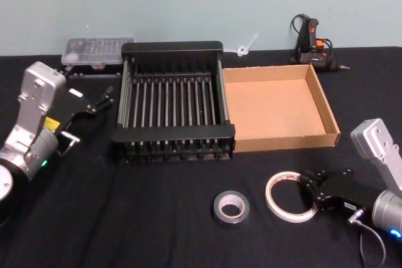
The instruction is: Pick up the white tape and place it into the black box , Pick up the silver tape and place it into the brown box.
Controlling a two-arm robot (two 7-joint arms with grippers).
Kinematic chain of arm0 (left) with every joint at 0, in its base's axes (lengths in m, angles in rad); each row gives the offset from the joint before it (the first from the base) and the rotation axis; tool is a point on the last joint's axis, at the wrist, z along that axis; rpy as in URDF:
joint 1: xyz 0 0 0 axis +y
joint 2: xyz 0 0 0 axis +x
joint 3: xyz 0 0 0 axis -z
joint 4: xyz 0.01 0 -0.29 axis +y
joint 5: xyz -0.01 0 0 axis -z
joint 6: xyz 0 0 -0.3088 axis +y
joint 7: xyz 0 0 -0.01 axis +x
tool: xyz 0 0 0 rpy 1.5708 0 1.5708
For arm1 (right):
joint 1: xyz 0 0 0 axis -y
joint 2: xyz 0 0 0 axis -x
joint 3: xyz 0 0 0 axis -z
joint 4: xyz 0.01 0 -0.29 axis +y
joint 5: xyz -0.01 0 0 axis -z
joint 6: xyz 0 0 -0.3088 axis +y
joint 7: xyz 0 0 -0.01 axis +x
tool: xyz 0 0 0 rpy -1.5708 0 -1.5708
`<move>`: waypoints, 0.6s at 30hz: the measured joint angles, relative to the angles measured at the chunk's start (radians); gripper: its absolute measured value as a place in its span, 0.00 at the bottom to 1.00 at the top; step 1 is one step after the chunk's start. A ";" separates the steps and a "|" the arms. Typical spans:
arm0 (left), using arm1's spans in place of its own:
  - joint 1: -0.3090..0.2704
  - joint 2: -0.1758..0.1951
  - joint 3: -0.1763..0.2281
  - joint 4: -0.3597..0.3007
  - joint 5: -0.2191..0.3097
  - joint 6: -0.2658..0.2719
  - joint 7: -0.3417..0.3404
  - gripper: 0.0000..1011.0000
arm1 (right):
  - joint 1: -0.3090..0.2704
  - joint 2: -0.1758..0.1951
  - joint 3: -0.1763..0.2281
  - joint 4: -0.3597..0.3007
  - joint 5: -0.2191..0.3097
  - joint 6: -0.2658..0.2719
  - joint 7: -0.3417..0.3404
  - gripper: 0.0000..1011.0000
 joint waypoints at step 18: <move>0.000 0.000 0.000 0.000 0.000 0.000 0.000 0.99 | -0.010 0.006 0.014 -0.002 0.028 -0.043 0.018 0.09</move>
